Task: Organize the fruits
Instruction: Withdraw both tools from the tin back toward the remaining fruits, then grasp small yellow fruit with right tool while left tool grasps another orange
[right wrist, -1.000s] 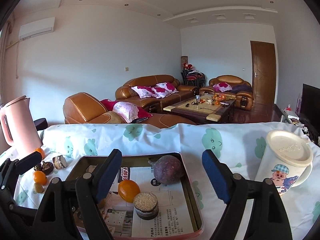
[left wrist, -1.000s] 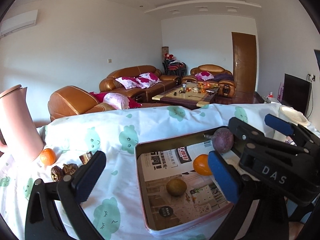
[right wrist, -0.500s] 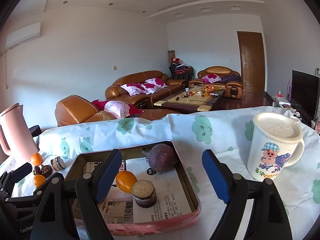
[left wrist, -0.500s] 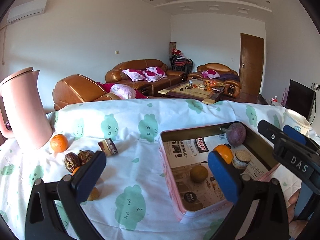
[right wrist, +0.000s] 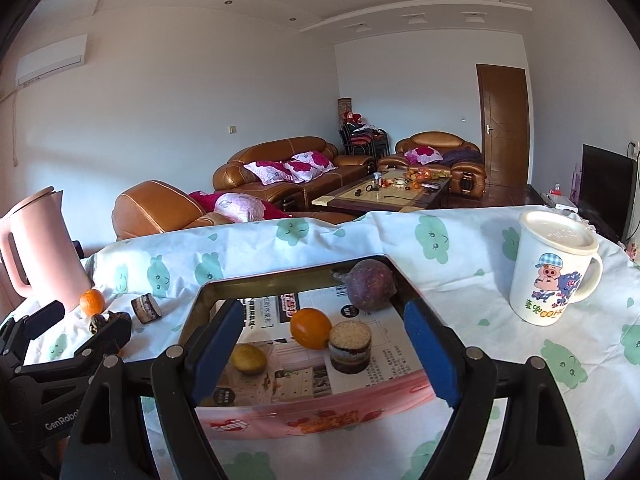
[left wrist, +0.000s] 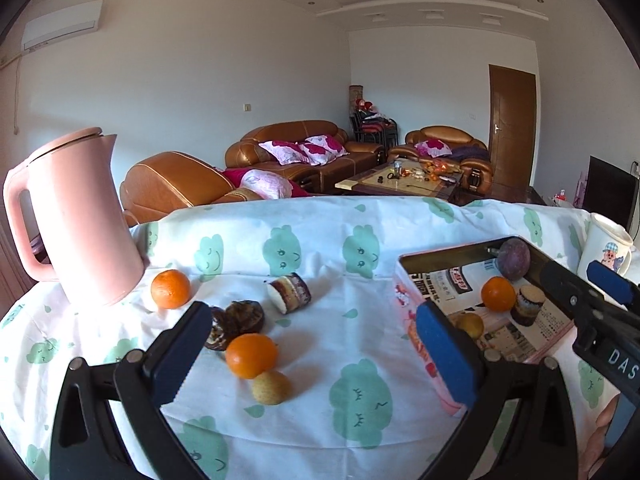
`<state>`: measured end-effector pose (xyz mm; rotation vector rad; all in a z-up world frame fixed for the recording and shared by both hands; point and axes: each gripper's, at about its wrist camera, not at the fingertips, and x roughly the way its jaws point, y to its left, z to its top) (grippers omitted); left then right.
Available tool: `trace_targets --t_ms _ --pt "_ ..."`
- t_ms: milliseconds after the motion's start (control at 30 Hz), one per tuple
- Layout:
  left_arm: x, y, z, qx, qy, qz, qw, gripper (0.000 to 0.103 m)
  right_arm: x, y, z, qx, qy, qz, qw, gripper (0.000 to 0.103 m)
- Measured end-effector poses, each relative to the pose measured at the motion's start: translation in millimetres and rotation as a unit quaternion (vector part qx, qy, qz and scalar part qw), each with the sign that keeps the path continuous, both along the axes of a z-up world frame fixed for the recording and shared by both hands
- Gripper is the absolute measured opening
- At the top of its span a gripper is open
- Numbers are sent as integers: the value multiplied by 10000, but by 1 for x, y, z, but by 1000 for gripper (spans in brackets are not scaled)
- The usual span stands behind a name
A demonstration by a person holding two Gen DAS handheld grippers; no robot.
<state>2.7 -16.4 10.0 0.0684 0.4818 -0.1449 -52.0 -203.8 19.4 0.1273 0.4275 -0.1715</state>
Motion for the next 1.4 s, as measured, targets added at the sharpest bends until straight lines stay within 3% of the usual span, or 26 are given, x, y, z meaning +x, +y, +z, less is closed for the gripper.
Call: trace_targets --t_ms 300,467,667,933,1167,1367,1400 --pt "17 54 -3 186 66 374 9991 103 11 54 -2 -188 120 350 9991 84" --pt "32 92 -7 179 307 636 9973 103 18 83 -5 -219 206 669 9973 83" --pt "60 128 -19 677 739 1373 9854 103 29 111 -9 -182 390 1003 9940 83" --pt "69 167 -20 333 1016 1826 9774 103 35 148 -14 -580 678 1572 9835 83" --pt "70 178 -21 88 1195 1907 9743 103 47 177 -26 -861 1179 2064 9675 83" --pt "71 176 -19 85 1197 1826 9758 103 62 183 -40 -708 1718 2204 9576 83" --pt "71 176 -19 77 1198 1813 9761 103 66 185 -42 -696 1802 2240 9553 79"
